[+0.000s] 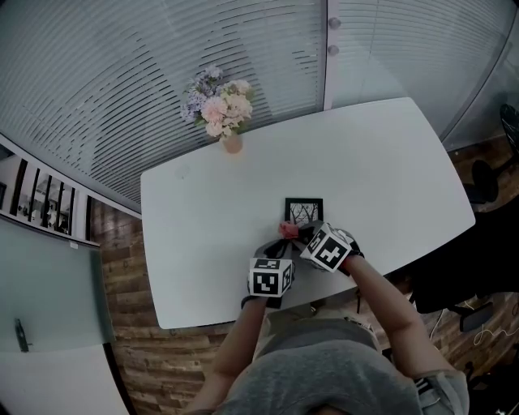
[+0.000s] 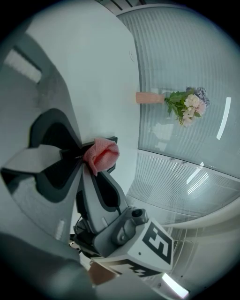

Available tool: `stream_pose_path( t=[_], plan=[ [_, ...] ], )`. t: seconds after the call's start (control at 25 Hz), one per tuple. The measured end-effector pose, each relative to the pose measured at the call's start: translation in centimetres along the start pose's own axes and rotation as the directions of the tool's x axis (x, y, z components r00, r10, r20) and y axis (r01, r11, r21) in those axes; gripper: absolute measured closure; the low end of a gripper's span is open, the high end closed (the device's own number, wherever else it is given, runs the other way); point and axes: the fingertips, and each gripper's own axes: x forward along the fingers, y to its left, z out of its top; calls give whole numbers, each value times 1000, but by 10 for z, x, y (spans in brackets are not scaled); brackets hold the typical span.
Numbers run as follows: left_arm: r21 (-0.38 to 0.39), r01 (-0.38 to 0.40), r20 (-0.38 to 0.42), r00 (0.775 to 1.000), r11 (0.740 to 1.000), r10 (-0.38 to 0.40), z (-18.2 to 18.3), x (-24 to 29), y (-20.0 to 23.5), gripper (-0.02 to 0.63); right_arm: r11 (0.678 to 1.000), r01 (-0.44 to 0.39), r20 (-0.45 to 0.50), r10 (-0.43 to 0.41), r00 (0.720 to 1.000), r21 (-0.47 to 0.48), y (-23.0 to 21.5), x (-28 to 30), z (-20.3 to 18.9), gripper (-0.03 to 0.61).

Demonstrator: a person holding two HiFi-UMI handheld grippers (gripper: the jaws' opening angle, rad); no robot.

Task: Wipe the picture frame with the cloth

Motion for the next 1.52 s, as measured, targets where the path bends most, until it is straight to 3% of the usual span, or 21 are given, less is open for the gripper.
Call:
stream_pose_path(
  t=[0.52, 1.12, 1.52],
  plan=[
    [8, -11, -6, 1000, 1000, 11, 0, 0, 0, 551, 999, -25, -21, 25, 999, 21, 7, -6, -3, 534],
    [-3, -4, -7, 1000, 1000, 4, 1, -1, 0, 551, 995, 101, 70, -101, 992, 7, -25, -26, 13, 532],
    [-1, 1, -8, 1000, 1000, -1, 1, -1, 0, 551, 985, 174, 68, -174, 982, 9, -62, -34, 16, 532]
  ],
)
